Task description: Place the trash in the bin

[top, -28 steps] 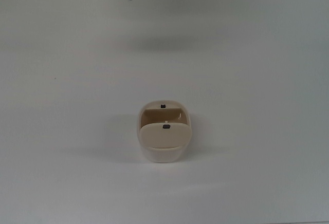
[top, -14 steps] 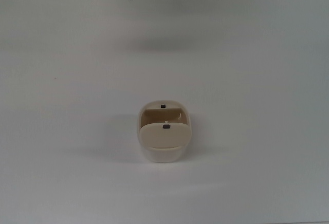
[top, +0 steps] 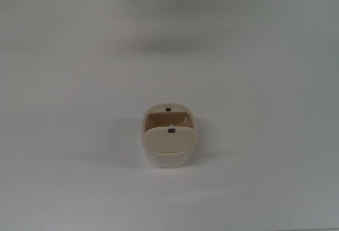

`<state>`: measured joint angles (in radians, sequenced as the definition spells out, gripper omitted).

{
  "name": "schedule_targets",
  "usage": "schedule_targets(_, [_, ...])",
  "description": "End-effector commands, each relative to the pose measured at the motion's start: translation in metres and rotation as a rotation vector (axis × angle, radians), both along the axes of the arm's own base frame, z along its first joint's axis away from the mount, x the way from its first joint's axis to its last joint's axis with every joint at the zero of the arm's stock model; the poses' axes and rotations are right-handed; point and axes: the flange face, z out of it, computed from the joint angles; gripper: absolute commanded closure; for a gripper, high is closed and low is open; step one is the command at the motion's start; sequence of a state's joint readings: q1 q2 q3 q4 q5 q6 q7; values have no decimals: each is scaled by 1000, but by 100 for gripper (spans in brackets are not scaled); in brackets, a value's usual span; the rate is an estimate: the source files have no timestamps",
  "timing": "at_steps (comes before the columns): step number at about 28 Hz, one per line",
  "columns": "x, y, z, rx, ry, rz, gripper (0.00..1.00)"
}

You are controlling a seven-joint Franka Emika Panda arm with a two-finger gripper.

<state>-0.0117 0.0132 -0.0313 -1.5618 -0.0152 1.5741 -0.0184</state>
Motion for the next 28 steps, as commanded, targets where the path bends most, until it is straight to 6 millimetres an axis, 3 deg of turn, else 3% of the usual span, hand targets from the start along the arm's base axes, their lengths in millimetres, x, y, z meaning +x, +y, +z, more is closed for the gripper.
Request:
schedule_targets(1, [-6,-2,1,4,19,20,0])
schedule_targets(28, [-4,-2,2,2,9,21,0])
